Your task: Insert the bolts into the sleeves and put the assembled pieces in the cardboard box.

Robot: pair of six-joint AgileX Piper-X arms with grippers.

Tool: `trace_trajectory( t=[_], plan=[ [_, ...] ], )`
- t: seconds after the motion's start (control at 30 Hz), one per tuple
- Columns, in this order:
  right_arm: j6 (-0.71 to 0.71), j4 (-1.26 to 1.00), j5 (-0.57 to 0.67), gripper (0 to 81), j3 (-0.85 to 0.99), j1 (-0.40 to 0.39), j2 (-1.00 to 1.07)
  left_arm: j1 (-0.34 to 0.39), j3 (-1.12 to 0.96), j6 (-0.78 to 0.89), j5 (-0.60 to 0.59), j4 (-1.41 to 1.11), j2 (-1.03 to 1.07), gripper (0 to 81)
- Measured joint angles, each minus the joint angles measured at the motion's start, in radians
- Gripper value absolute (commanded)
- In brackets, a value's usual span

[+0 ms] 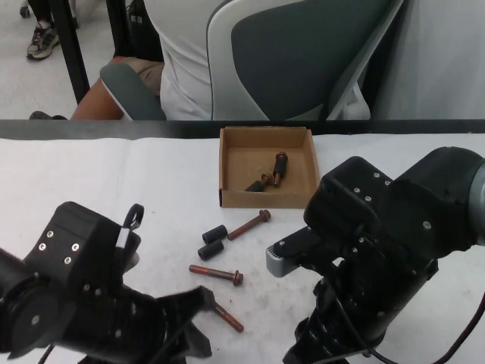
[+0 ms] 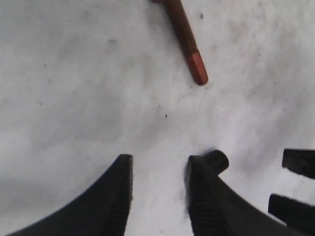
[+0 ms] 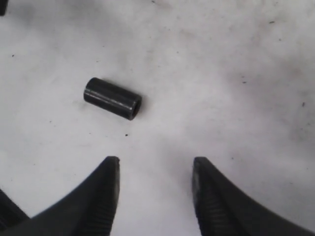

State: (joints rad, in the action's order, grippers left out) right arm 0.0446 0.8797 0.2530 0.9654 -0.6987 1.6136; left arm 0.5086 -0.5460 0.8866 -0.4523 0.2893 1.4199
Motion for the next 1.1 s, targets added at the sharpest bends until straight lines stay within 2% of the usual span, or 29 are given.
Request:
trace_trajectory(
  t=[0.23, 0.4, 0.67, 0.87, 1.1],
  plan=[
    [-0.070, 0.039, 0.032, 44.4, 0.000, -0.005, 0.000, -0.017, -0.096, 0.080, 0.007, -0.014, 0.073, 34.2],
    [-0.149, 0.132, 0.013, 44.4, 0.000, -0.007, 0.000, -0.017, -0.200, 0.117, 0.057, 0.012, 0.131, 34.2],
    [-0.187, 0.173, -0.010, 44.4, 0.000, -0.007, 0.000, -0.017, -0.326, 0.133, 0.142, 0.202, 0.207, 34.2],
    [-0.197, 0.173, -0.016, 44.4, 0.000, -0.007, 0.000, -0.017, -0.356, 0.208, 0.160, 0.271, 0.226, 34.2],
    [-0.199, 0.173, -0.016, 44.4, 0.000, -0.007, 0.000, 0.047, -0.386, 0.283, 0.200, 0.310, 0.261, 34.2]
  ],
)
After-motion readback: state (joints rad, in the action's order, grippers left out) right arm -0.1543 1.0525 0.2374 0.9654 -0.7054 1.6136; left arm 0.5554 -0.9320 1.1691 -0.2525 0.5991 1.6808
